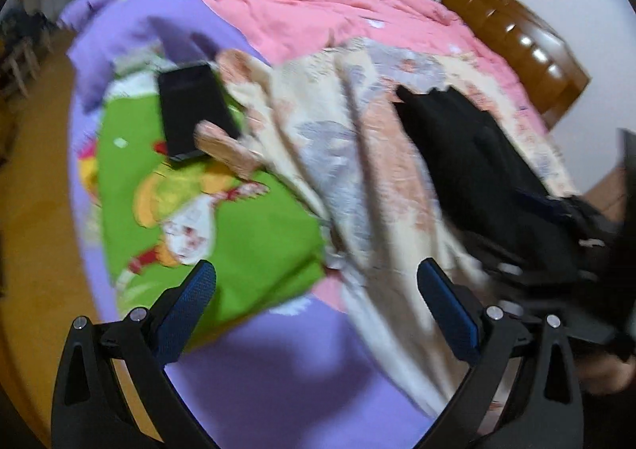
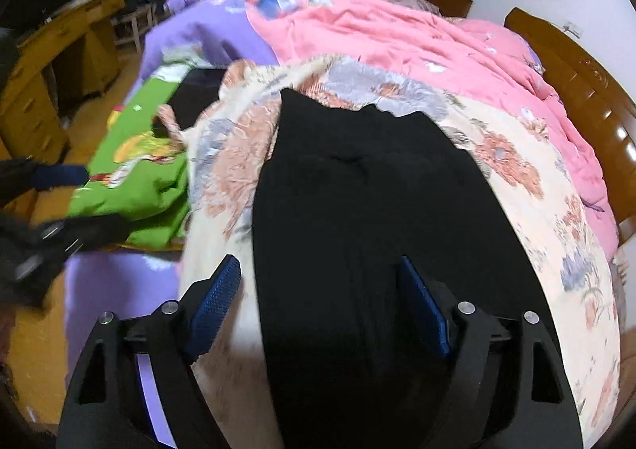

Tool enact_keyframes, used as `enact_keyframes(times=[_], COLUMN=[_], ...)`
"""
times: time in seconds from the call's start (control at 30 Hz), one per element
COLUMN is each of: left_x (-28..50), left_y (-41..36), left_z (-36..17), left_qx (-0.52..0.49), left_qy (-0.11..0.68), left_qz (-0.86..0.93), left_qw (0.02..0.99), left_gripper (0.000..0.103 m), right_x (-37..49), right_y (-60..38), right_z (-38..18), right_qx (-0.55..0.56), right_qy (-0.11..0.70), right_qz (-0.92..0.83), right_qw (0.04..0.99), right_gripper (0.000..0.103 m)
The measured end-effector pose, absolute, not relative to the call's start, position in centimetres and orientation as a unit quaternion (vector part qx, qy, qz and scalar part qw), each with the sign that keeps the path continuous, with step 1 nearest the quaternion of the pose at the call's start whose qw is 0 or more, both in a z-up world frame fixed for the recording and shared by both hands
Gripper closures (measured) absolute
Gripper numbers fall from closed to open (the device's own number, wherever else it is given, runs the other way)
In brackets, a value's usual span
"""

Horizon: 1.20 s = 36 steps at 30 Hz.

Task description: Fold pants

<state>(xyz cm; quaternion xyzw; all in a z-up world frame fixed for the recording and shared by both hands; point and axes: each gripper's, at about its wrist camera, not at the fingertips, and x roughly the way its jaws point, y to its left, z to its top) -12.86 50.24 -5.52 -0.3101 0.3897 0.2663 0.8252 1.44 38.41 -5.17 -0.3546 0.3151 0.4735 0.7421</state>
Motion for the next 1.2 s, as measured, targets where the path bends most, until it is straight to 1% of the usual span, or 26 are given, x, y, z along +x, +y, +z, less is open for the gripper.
enact_keyframes(times=[0.03,0.07,0.1,0.17,0.2,0.23,0.27,0.33,0.43,0.57,0.7,1.0,1.07,1.1,1.13,1.17,1.2], left_x=[-12.8,-12.6,-12.3,-11.5,-11.1,-10.6,-9.7,-7.9,-5.1,-0.4,1.2,4.6,5.5,5.9,6.0,6.0,5.8], left_y=[50.2,50.3,50.2,50.1,50.0,49.9,49.8,49.8,50.1,51.5,52.4,53.7,53.7,53.8,53.8,53.6,53.5], left_z=[-5.5,-5.5,-5.4,-5.0,-4.8,-4.5,-4.0,-3.3,-2.7,-3.8,-5.2,-6.0,-5.9,-6.0,-5.9,-5.5,-5.1], left_qx=[-0.321,-0.334,-0.342,-0.354,-0.356,-0.355,-0.351,-0.348,-0.361,-0.394,-0.434,-0.447,-0.436,-0.427,-0.421,-0.407,-0.395], left_qy=[0.382,0.374,0.37,0.359,0.354,0.351,0.347,0.342,0.34,0.364,0.371,0.367,0.367,0.378,0.379,0.378,0.377], left_qz=[0.256,0.243,0.233,0.213,0.207,0.201,0.194,0.177,0.145,0.119,0.1,0.097,0.092,0.11,0.113,0.112,0.112], left_qw=[0.828,0.83,0.832,0.837,0.84,0.843,0.848,0.855,0.856,0.836,0.815,0.81,0.817,0.814,0.816,0.824,0.83], left_gripper=[0.002,0.002,0.002,0.002,0.002,0.002,0.002,0.002,0.002,0.002,0.002,0.004,0.039,0.047,0.057,0.062,0.065], right_x=[1.5,1.8,2.1,3.4,3.7,4.2,4.4,4.4,3.9,3.6,3.8,3.8,3.9,4.0,4.1,4.2,4.2], right_y=[38.4,38.4,38.2,37.0,36.6,36.2,36.0,35.6,35.5,34.9,34.1,33.3,33.1,33.0,32.8,32.4,31.9], right_z=[-5.4,-5.4,-5.3,-4.6,-4.5,-4.2,-4.0,-3.7,-3.6,-3.3,-2.7,-1.9,-1.7,-1.5,-1.5,-1.2,-1.0], right_qx=[-0.36,-0.355,-0.339,-0.282,-0.261,-0.235,-0.223,-0.211,-0.211,-0.206,-0.191,-0.166,-0.162,-0.157,-0.155,-0.153,-0.149], right_qy=[0.312,0.313,0.316,0.332,0.337,0.342,0.342,0.338,0.329,0.319,0.312,0.308,0.311,0.317,0.325,0.332,0.333], right_qz=[0.47,0.472,0.48,0.5,0.509,0.518,0.522,0.527,0.531,0.531,0.532,0.537,0.537,0.536,0.533,0.531,0.53], right_qw=[0.743,0.744,0.745,0.748,0.748,0.748,0.749,0.751,0.752,0.758,0.764,0.768,0.767,0.767,0.766,0.765,0.766], right_gripper=[0.03,0.039,0.04,0.054,0.058,0.066,0.07,0.072,0.073,0.074,0.075,0.075,0.074,0.073,0.067,0.049,0.036])
